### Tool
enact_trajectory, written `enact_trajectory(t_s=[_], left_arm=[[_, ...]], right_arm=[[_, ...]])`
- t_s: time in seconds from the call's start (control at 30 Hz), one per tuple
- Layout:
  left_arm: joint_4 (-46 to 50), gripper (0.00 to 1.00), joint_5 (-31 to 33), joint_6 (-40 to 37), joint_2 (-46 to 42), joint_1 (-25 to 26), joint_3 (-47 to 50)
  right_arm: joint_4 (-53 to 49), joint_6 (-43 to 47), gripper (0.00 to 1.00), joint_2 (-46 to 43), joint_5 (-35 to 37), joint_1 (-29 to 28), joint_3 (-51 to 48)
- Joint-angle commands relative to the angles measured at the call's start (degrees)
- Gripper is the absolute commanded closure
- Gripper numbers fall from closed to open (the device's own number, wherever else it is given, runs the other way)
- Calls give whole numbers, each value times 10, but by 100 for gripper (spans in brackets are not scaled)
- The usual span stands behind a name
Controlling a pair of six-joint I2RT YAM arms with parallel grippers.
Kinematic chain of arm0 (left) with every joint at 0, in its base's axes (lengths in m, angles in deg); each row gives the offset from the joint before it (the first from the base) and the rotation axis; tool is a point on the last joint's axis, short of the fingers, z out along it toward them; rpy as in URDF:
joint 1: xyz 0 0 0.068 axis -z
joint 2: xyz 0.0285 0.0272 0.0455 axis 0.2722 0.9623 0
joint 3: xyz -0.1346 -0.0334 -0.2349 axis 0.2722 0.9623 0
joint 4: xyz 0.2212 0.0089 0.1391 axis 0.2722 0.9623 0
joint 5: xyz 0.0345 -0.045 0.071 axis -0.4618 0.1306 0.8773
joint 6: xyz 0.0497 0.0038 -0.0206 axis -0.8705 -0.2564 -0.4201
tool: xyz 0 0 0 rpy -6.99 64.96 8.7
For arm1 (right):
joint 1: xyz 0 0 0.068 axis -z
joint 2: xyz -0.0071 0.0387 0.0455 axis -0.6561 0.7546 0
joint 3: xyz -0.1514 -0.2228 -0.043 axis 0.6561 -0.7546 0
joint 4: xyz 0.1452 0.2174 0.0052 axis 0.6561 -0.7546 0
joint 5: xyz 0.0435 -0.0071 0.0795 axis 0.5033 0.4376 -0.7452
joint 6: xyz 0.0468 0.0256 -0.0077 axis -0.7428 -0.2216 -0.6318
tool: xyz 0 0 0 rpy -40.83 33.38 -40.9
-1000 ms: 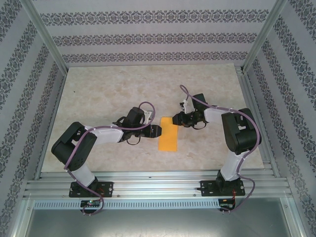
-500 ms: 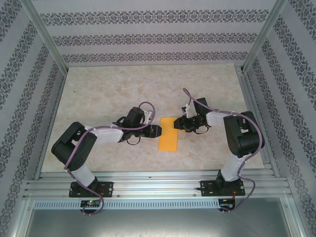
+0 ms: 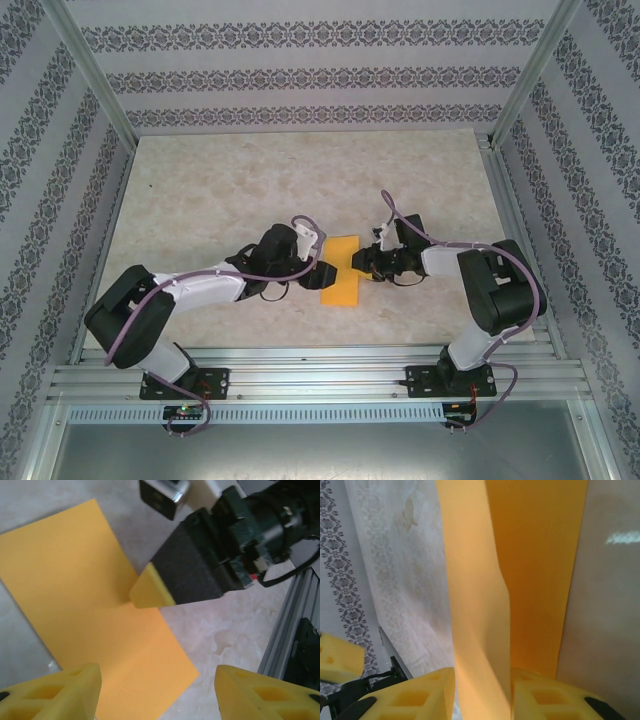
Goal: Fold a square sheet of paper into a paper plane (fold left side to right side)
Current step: Fold the triangle a second time at the center of the table.
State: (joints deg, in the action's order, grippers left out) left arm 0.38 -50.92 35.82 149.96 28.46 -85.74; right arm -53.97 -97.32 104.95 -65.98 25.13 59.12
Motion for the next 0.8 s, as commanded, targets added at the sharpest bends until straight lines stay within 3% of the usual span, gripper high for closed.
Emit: enact_trajectory(t_s=[0.0, 0.27, 0.43, 0.77], left_arm=[[32, 36, 46, -84, -23, 39, -3], [114, 33, 154, -159, 0, 135, -51], [145, 31, 201, -168, 43, 162, -89], [219, 29, 278, -170, 134, 204, -167]], right_arm=[[48, -68, 71, -24, -13, -7, -10], [-30, -106, 75, -53, -17, -13, 20], [-96, -82, 75, -46, -4, -18, 49], [-100, -92, 77, -45, 7, -21, 50]])
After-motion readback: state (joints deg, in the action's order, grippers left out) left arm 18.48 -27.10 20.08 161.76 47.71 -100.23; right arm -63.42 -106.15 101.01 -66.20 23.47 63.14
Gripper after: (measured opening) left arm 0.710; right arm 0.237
